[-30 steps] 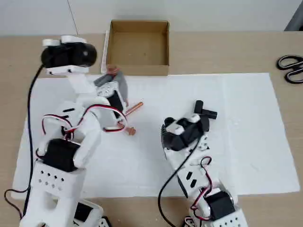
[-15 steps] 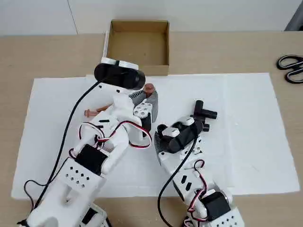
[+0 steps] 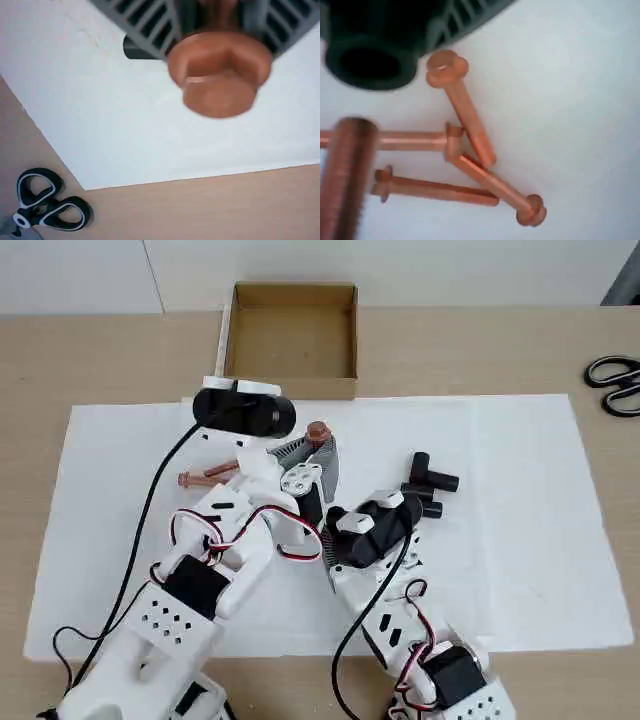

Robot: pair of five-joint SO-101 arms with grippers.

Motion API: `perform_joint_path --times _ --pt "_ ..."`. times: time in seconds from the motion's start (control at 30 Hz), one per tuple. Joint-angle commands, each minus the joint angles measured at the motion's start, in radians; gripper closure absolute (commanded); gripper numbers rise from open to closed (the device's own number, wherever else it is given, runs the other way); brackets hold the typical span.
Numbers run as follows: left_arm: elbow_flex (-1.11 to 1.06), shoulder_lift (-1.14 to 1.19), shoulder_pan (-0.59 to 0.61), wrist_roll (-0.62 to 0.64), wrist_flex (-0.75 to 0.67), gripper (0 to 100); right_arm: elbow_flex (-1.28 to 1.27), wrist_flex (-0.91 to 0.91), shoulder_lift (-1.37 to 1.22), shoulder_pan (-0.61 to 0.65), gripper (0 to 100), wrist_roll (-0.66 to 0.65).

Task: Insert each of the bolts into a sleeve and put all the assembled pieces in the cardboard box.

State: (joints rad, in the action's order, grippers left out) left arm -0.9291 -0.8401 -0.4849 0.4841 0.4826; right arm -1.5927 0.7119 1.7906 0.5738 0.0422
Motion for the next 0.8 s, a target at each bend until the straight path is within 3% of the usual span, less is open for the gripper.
perform_joint_path --times 0.0,0.77 --pt "0.004 -0.035 -0.006 0.006 -0.035 100 0.008 -0.005 0.013 0.004 99.5 0.008" --pt "0.01 -0.035 -0.038 0.011 0.071 100 0.008 -0.007 0.013 -0.001 99.5 0.008"
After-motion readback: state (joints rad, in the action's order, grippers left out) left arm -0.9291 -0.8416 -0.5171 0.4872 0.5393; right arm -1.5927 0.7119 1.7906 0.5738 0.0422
